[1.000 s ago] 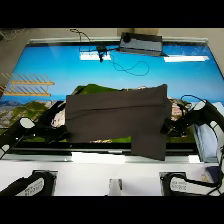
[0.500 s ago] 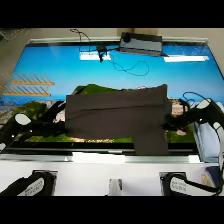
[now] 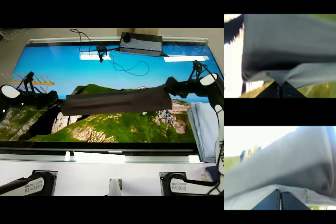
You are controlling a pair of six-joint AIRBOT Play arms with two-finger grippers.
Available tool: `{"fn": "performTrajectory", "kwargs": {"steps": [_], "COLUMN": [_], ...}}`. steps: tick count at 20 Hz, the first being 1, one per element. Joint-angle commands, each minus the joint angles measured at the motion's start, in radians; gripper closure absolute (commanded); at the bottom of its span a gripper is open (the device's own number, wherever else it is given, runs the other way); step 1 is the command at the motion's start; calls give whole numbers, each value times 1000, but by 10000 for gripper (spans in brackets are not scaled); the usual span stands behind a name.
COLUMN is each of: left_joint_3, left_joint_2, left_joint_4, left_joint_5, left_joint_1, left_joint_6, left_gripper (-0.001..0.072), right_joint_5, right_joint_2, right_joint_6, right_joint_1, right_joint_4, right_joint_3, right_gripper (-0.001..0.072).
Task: Fold the shirts.
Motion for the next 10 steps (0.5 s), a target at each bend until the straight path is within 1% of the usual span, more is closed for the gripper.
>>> {"fn": "performTrajectory", "kwargs": {"steps": [1, 3, 5, 6, 7, 8, 9, 10], "left_joint_3": [144, 195, 209, 209, 209, 210, 210, 216], "left_joint_2": [-168, -253, -320, -349, -377, -393, -399, -395], "left_joint_4": [1, 0, 0, 1, 0, 1, 2, 2], "left_joint_5": [10, 3, 5, -5, -24, -40, -55, -77], "left_joint_1": [15, 9, 2, -3, -8, -13, -14, -6], "left_joint_6": [-35, -37, -79, -80, -80, -80, -79, -72], "left_gripper": [669, 669, 668, 668, 646, 511, 253, 49], "right_joint_5": [-96, -101, -124, -123, -116, -108, -101, -98], "right_joint_2": [-133, -204, -258, -282, -300, -311, -311, -299], "right_joint_6": [79, 79, 79, 78, 78, 77, 63, 34], "right_joint_1": [24, 25, 25, 25, 25, 25, 24, 22], "right_joint_4": [-20, 0, 25, 28, 29, 29, 29, 29], "right_joint_3": [138, 182, 187, 187, 187, 187, 187, 188], "right_gripper": [689, 688, 688, 687, 687, 682, 577, 289]}}
